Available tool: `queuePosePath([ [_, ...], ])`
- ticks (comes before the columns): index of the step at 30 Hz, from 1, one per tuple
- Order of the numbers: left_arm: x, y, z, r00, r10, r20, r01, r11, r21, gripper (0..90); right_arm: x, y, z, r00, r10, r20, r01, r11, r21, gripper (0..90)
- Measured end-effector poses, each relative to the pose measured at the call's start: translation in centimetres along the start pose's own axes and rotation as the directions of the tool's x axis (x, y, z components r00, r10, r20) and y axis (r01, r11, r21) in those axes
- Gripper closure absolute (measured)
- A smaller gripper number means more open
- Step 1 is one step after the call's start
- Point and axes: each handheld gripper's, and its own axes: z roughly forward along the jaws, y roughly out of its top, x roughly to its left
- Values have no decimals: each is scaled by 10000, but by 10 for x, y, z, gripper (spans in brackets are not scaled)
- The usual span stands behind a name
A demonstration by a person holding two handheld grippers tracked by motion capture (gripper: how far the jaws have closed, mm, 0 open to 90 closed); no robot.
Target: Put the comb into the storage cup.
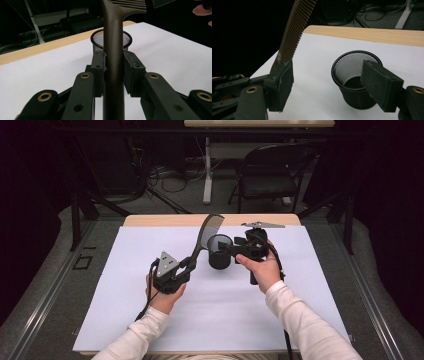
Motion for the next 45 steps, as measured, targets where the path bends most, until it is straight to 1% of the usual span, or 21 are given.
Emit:
queuePosePath([
  [6,-2,-2,2,10000,63,33,-63,9999,90,724,0,1,2,9996,222,-191,-223,9997,-83,290],
  [9,-3,-3,3,9999,95,58,-96,9999,119,724,-1,1,1,9987,412,-298,-415,9991,-95,308],
  [11,-5,-4,4,9999,115,63,-115,9998,131,724,-2,2,1,9981,468,-394,-471,9989,-62,333],
  [13,-6,-4,5,9998,157,109,-159,9997,178,724,-3,2,1,9964,601,-601,-604,9982,-46,360],
  [20,-9,-6,7,9995,231,192,-236,9994,255,724,-5,2,1,9928,791,-899,-801,9968,-73,436],
  [31,-12,-7,7,9992,276,295,-285,9992,281,724,-5,1,5,9915,839,-999,-846,9964,-29,482],
  [36,-14,-8,8,9989,315,347,-326,9990,298,724,-5,1,6,9890,959,-1128,-972,9952,-62,499],
  [41,-15,-8,8,9987,337,374,-348,9989,304,724,-7,1,6,9878,1052,-1152,-1066,9943,-64,514],
  [45,-16,-9,8,9985,356,415,-370,9988,319,724,-8,1,6,9855,1154,-1246,-1168,9932,-34,540],
])
